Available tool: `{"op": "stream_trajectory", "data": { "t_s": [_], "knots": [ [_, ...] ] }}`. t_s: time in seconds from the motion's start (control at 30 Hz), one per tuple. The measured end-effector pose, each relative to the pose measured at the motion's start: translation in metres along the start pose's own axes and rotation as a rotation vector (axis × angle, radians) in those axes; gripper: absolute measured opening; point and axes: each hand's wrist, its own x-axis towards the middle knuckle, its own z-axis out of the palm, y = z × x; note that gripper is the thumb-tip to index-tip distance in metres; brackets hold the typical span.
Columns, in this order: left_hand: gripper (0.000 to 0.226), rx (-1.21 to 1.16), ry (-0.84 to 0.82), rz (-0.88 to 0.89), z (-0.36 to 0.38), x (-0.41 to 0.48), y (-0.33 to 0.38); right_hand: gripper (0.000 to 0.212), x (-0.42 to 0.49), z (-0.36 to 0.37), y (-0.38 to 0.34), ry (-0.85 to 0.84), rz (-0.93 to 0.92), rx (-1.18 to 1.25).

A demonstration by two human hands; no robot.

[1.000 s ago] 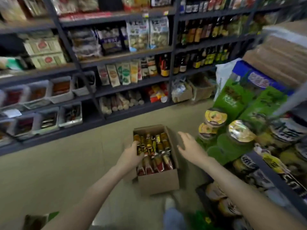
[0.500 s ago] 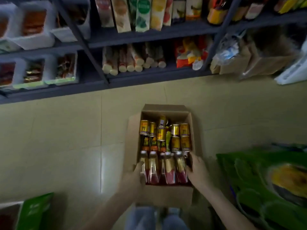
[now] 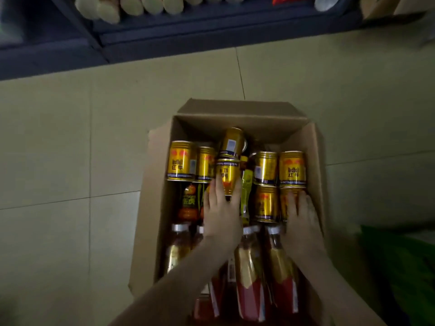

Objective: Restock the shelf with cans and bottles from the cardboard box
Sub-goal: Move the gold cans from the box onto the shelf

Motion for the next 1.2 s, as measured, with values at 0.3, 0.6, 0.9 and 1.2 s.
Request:
{"op": "stream_trajectory", "data": {
  "t_s": [0.3, 0.6, 0.9, 1.2],
  "knots": [
    [0.119, 0.546, 0.026, 0.223, 0.012, 0.08, -0.025, 0.117, 0.025, 0.02, 0.027, 0.09, -0.112, -0.231],
    [0.102, 0.383, -0.047, 0.186, 0.002, 0.014, -0.016, 0.115, 0.008, -0.005, 0.024, 0.116, -0.11, -0.126],
    [0.093, 0.107, -0.193, 0.049, 0.023, -0.068, -0.006, 0.103, -0.082, 0.02, 0.01, -0.139, -0.157, 0.251],
    [0.114, 0.451, -0.283, 0.239, 0.049, -0.073, -0.024, 0.11, -0.092, 0.052, 0.011, -0.248, -0.183, 0.237]
  ]
}}
